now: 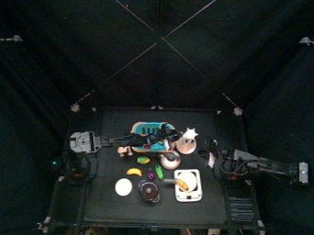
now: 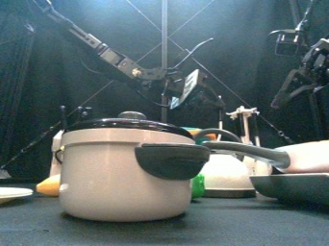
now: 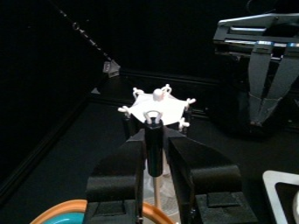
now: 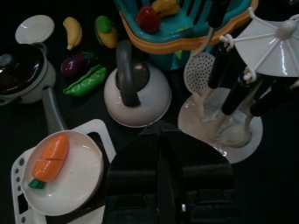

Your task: Remove oil strainer

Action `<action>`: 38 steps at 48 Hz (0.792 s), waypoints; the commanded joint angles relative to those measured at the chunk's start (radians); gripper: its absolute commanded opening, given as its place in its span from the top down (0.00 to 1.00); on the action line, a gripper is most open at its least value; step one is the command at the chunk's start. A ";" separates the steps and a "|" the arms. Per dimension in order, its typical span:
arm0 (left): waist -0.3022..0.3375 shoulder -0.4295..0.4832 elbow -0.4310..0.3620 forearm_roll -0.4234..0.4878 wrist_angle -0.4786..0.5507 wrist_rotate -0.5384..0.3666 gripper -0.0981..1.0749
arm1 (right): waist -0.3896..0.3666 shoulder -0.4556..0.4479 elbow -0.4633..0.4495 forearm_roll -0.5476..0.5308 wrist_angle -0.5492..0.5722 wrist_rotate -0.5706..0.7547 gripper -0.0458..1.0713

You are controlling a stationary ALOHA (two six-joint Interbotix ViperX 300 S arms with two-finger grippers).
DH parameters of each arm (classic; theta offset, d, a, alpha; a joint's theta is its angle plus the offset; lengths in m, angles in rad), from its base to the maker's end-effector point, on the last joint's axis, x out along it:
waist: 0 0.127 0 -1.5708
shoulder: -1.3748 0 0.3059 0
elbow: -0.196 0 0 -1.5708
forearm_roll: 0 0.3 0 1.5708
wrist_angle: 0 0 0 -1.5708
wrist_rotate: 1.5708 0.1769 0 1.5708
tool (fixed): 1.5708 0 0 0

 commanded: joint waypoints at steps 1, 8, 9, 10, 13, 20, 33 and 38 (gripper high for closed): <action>0.002 -0.060 0.003 0.005 -0.011 0.003 0.44 | -0.003 0.006 -0.012 0.003 -0.006 0.002 0.93; 0.005 -0.086 0.035 0.003 -0.017 0.000 0.44 | -0.003 0.006 -0.015 0.005 -0.006 0.000 0.93; 0.005 -0.086 0.037 0.003 -0.018 0.000 0.44 | -0.003 0.006 -0.015 0.002 -0.008 0.000 0.93; 0.005 -0.084 0.037 0.003 -0.020 0.000 0.44 | -0.003 0.008 -0.015 0.002 -0.008 0.000 0.93; 0.005 -0.080 0.040 0.003 -0.023 -0.002 0.44 | -0.003 0.011 -0.017 0.000 -0.009 0.000 0.93; 0.005 -0.080 0.038 0.005 -0.023 -0.002 0.44 | -0.003 0.014 -0.018 0.000 -0.009 0.000 0.93; 0.006 -0.080 0.035 0.005 -0.023 0.000 0.44 | -0.003 0.014 -0.020 0.000 -0.009 0.000 0.93; 0.006 -0.080 0.034 0.005 -0.023 0.000 0.44 | -0.003 0.014 -0.020 0.003 -0.009 0.002 0.93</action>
